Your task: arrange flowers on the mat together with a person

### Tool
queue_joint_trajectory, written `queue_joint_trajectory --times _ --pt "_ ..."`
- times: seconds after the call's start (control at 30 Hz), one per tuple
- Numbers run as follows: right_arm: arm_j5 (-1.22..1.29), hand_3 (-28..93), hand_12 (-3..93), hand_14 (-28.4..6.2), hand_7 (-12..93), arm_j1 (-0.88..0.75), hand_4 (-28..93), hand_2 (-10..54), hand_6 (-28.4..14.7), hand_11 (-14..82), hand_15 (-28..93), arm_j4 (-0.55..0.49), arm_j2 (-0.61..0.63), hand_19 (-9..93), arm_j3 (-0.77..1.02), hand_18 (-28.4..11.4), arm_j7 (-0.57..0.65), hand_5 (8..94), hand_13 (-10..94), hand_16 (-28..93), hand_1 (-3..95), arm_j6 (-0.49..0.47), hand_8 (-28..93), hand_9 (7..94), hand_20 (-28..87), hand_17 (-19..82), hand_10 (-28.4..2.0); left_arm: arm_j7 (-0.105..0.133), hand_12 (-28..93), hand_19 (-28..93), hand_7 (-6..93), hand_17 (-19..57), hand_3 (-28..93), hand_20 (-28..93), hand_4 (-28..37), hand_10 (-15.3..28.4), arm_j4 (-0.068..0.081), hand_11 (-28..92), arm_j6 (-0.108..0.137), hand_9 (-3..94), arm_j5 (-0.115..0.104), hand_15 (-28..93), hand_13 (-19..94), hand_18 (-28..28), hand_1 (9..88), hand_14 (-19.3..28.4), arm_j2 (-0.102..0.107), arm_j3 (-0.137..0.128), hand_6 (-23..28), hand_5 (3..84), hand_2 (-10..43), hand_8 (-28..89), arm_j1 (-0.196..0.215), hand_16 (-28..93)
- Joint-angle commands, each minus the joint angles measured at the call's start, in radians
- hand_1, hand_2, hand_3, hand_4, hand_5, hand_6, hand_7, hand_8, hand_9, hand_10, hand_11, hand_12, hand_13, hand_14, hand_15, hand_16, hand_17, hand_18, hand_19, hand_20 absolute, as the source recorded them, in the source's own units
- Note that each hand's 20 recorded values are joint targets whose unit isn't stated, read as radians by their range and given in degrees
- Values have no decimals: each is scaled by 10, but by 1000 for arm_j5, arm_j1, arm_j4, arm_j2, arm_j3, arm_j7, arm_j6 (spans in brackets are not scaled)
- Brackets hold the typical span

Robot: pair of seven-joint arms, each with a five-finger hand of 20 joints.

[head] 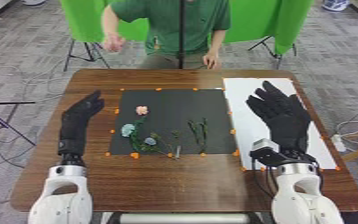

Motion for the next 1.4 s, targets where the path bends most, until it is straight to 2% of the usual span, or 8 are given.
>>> queue_joint_trajectory --times 0.03,0.1,0.3,0.43,0.63,0.73,1.2,1.4 --pt "-3 731 148 -159 87 7 -150 55 -11 57 107 -3 -8 131 -6 -165 -8 495 375 267 95 0 -73 460 308 193 -141 -26 131 110 118 40 666 167 -245 135 -15 171 -16 438 6 153 344 127 241 184 -5 -5 56 451 47 -66 2 13" --pt "-9 731 148 -159 87 8 -151 56 -11 57 107 -3 -9 130 -8 -165 -8 495 373 267 95 3 -73 460 308 193 -141 -44 131 111 117 40 663 167 -245 135 -18 171 -20 438 17 154 343 127 243 184 -10 -7 56 450 48 -66 0 13" --pt "-1 728 148 -160 88 19 -152 60 -12 57 109 -1 0 129 -13 -166 3 497 376 268 97 16 -73 460 310 193 -140 -35 132 111 115 38 658 165 -240 137 -8 171 -46 438 19 155 342 127 244 186 -25 -6 57 450 50 -65 -26 13" --pt "2 727 149 -162 90 22 -151 61 -12 57 110 2 1 132 -20 -167 11 500 379 269 98 15 -73 461 312 192 -140 -28 132 112 115 38 658 164 -238 136 -4 170 -37 438 16 157 342 127 245 186 -39 -2 57 450 48 -64 -35 12" --pt "0 726 149 -163 89 95 -150 60 -12 58 113 38 21 133 -24 -167 -21 502 389 270 98 9 -73 463 311 192 -140 -28 132 112 114 37 661 163 -236 136 29 170 -71 439 17 157 343 127 244 185 -15 16 56 449 46 -64 -93 11" --pt "-2 725 149 -162 89 113 -150 61 -12 58 115 46 25 132 -25 -167 -27 502 393 270 99 -10 -73 465 311 193 -140 -15 132 111 115 38 660 163 -235 138 40 169 -71 439 10 157 344 127 244 186 -11 24 57 449 45 -63 -113 11" --pt "-1 725 149 -163 89 132 -149 60 -12 59 118 55 27 131 -37 -168 -37 504 401 269 99 -34 -73 472 311 194 -141 17 133 112 113 38 660 163 -231 137 62 169 -75 440 8 158 347 127 245 184 -5 46 57 451 41 -64 -155 11" --pt "-6 729 150 -156 91 130 -149 52 -12 60 117 54 26 128 -40 -166 -38 507 399 267 104 -33 -73 474 310 197 -141 20 133 112 114 38 658 163 -230 137 51 169 -68 442 6 158 348 127 247 184 4 40 57 451 42 -63 -145 10"
